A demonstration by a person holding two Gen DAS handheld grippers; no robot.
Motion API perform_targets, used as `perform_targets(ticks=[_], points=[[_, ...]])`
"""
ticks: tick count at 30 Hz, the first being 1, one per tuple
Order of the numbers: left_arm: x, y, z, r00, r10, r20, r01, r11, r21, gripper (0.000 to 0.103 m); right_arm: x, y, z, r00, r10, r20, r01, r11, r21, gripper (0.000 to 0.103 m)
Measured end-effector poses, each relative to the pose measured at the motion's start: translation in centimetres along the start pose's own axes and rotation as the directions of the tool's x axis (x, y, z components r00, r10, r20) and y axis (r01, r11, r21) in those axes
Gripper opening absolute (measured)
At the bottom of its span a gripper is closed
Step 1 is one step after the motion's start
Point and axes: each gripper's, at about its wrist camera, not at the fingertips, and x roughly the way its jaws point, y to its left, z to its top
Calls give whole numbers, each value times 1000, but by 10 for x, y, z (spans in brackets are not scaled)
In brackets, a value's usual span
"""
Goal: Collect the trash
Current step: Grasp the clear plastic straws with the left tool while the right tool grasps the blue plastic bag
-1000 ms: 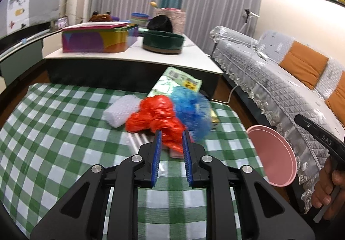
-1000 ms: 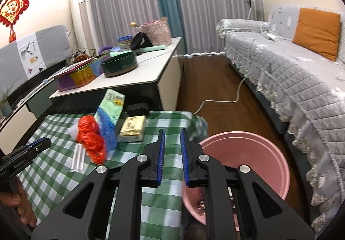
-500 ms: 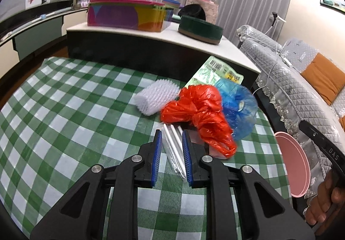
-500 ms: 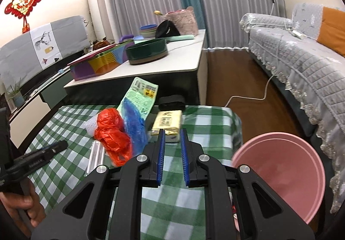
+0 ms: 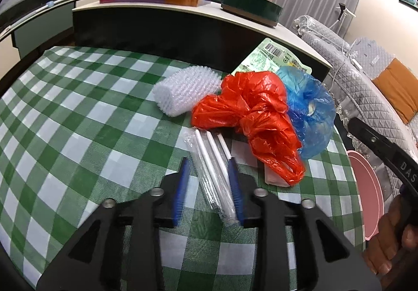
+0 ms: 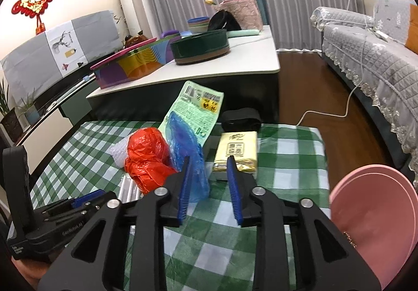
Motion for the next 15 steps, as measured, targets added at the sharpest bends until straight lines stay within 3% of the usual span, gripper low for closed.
perform_targets(ticks=[3,9,12,15], points=[[5,1,-1,1000,-5,-22,5,1000,-8,33,7,6,0,1000,14,-16,-14,1000,-13,36],[11,2,-3,998,-15,-57,14,1000,-15,33,20,15,-4,999,3,-52,-6,998,-55,36],[14,-2,-6,997,-26,-76,26,1000,-1,33,24,16,-5,998,-6,-64,1,998,-70,22],[16,-4,-7,996,-27,-86,27,1000,2,23,24,16,-6,997,-11,-73,5,996,-84,5]])
